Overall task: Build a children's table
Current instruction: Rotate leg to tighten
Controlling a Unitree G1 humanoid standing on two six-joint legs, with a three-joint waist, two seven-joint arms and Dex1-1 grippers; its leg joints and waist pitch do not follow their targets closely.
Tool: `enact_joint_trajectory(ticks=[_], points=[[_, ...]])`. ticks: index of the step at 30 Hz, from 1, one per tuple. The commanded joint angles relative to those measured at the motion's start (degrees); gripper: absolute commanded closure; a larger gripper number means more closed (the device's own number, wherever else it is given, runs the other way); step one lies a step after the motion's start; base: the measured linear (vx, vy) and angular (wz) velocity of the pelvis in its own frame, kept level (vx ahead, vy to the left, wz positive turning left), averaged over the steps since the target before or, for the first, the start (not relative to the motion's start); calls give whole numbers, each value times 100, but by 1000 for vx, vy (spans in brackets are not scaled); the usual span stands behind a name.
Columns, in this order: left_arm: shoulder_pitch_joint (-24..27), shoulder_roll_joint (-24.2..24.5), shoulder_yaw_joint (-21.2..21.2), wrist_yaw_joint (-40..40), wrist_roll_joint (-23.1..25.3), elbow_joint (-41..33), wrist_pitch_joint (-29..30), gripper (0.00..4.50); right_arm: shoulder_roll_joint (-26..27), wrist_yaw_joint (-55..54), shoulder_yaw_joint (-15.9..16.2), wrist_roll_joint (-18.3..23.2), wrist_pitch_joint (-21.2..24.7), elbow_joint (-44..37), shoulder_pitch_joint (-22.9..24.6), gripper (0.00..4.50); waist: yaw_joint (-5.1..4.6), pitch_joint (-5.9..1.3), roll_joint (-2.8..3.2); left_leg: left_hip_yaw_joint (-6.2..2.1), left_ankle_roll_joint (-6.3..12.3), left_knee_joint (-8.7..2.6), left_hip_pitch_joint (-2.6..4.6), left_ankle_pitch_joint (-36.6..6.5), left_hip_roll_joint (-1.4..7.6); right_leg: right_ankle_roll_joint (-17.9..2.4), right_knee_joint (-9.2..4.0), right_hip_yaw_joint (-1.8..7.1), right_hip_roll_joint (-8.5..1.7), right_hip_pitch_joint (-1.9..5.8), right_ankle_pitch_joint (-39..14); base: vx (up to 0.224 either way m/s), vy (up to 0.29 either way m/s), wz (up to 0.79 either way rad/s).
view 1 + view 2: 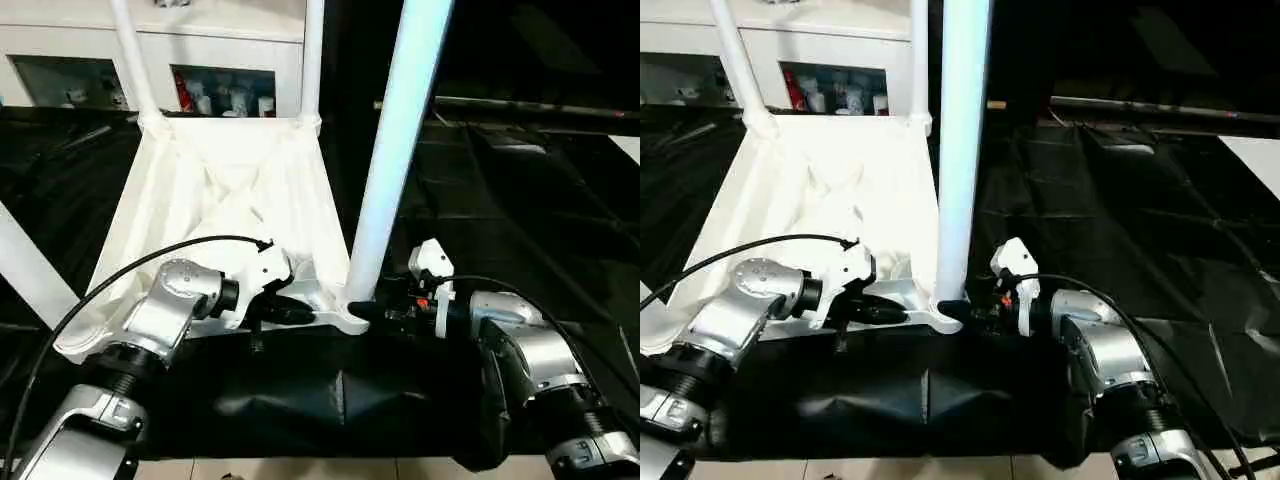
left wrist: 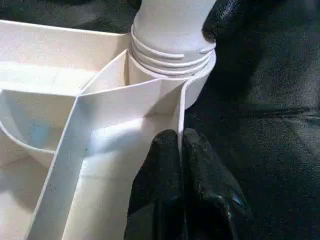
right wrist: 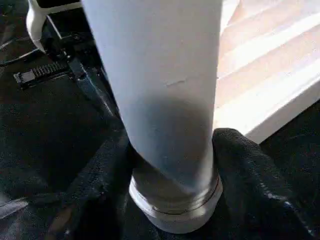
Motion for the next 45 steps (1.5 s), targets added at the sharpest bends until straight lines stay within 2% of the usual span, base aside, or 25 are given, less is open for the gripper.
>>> enact_joint_trajectory(ticks=[1, 9, 12, 13, 15, 16, 17, 19, 20, 21, 24, 28, 29, 30, 31, 33, 34, 36, 37, 39, 43, 45], points=[[96, -105, 5, -72, -281, -108, 69, 450, 42, 210, 120, 54, 24, 25, -71, 231, 11, -298, -31, -65, 196, -340, 50, -1209, 164, -1161, -360, 207, -340, 252, -1183, 0, 0, 0], [87, -243, 17, 136, -222, -44, 88, 450, 114, -151, 112, -140, -69, 201, 53, 239, 7, -301, -25, -57, 214, -324, 50, -1132, 154, -1213, -345, 206, -331, 256, -998, 0, 0, 0], [-93, -508, 39, 688, -23, 357, -38, 450, 355, -1000, -25, -371, -165, 485, 111, 241, -13, -274, -14, -67, 120, -346, 43, -1334, 138, -1107, -396, 203, -339, 253, -1439, 0, 0, 0], [-213, -655, 52, 1009, 83, 598, -95, 450, 481, -1367, -91, -440, -168, 588, 128, 241, -41, -244, -22, -77, 15, -365, 64, -1595, 122, -903, -473, 205, -339, 224, -2078, 0, 0, 0], [-417, -887, 66, 1479, 227, 965, -168, 450, 699, -2017, -227, -542, -144, 724, 134, 242, -46, -243, -16, -92, -60, -361, 116, -1821, 117, -722, -538, 202, -352, 190, -2599, 0, 0, 0], [-557, -1061, 89, 1777, 277, 1177, -164, 450, 863, -2491, -332, -591, -35, 804, 100, 243, -42, -244, 1, -111, -78, -365, 128, -1881, 114, -622, -565, 199, -363, 181, -2833, 0, 0, 0], [-632, -1154, 99, 1936, 302, 1286, -154, 450, 958, -2751, -389, -614, 1, 868, 62, 244, -64, -244, -9, -107, -68, -366, 112, -1889, 104, -578, -577, 200, -352, 174, -2896, 0, 0, 0], [-821, -1383, 122, 2325, 361, 1555, -123, 450, 1188, -3372, -525, -662, 79, 1044, -50, 245, -91, -259, 16, -131, -116, -376, 120, -1947, 102, -529, -587, 182, -341, 158, -2938, 0, 0, 0], [-897, -1473, 127, 2458, 376, 1671, -137, 450, 1302, -3594, -587, -639, 113, 1118, -116, 245, -93, -262, 10, -142, -126, -380, 109, -1952, 105, -530, -579, 176, -345, 175, -2923, 0, 0, 0], [-985, -1570, 120, 2631, 414, 1806, -161, 450, 1431, -3855, -651, -626, 146, 1178, -182, 246, -120, -264, 48, -136, -121, -384, 106, -1996, 98, -537, -596, 179, -332, 156, -2850, 0, 0, 0], [-1207, -1833, 106, 2942, 525, 2216, -278, 450, 1778, -4320, -645, -725, 152, 1303, -370, 246, -145, -278, 41, -136, -96, -381, 90, -1995, 85, -594, -580, 183, -324, 165, -2612, 0, 0, 0], [-1272, -1877, 100, 2943, 560, 2346, -376, 450, 1836, -4141, -505, -789, -19, 1243, -400, 246, -136, -285, 36, -122, 5, -380, 75, -1922, 99, -722, -541, 196, -323, 193, -2188, 0, 0, 0], [-1276, -1864, 108, 2924, 558, 2356, -400, 450, 1817, -3987, -493, -744, -28, 1161, -383, 211, -131, -284, 25, -119, 35, -378, 69, -1893, 96, -742, -536, 196, -326, 203, -2160, 0, 0, 0], [-1264, -1835, 135, 2850, 522, 2360, -473, 450, 1759, -3749, -463, -669, 7, 1033, -359, 190, -130, -282, 24, -116, 55, -378, 66, -1888, 94, -741, -539, 195, -324, 207, -2171, 0, 0, 0], [-1235, -1790, 141, 2761, 498, 2336, -551, 450, 1687, -3603, -457, -628, -9, 945, -346, 176, -112, -289, -3, -113, 99, -369, 64, -1835, 99, -739, -533, 197, -334, 218, -2166, 0, 0, 0], [-1197, -1720, 147, 2594, 460, 2335, -658, 450, 1580, -3381, -459, -559, -12, 860, -342, 170, -105, -291, 2, -106, 144, -368, 57, -1736, 106, -770, -529, 204, -342, 218, -2073, 0, 0, 0], [-1163, -1672, 147, 2470, 442, 2320, -691, 450, 1514, -3219, -466, -505, 10, 821, -340, 141, -100, -293, -3, -109, 157, -369, 48, -1691, 104, -778, -521, 200, -341, 233, -2035, 0, 0, 0], [-1071, -1567, 146, 2276, 420, 2211, -740, 450, 1321, -2839, -395, -469, 11, 698, -310, 130, -86, -292, -2, -98, 207, -362, 36, -1576, 109, -840, -501, 199, -340, 244, -1875, 0, 0, 0], [-991, -1467, 148, 2093, 379, 2083, -742, 450, 1104, -2545, -268, -558, -175, 612, -267, 130, -63, -296, -3, -101, 207, -359, 45, -1539, 122, -858, -495, 193, -350, 260, -1837, 0, 0, 0], [-898, -1349, 141, 1872, 334, 1933, -763, 450, 867, -2186, -132, -629, -352, 512, -212, 97, -53, -293, -2, -93, 246, -355, 36, -1498, 130, -886, -482, 197, -351, 260, -1766, 0, 0, 0], [-550, -950, 92, 953, 86, 1299, -805, 450, 435, -1189, -176, -272, -196, 159, -96, 97, -51, -292, 3, -94, 316, -359, 10, -1405, 143, -976, -447, 204, -352, 278, -1646, 0, 0, 0], [-506, -891, 93, 809, 39, 1206, -795, 450, 377, -1049, -187, -239, -169, 119, -90, 97, -46, -284, 38, -78, 291, -355, 57, -1489, 151, -1020, -464, 207, -340, 226, -1715, 0, 0, 0]])
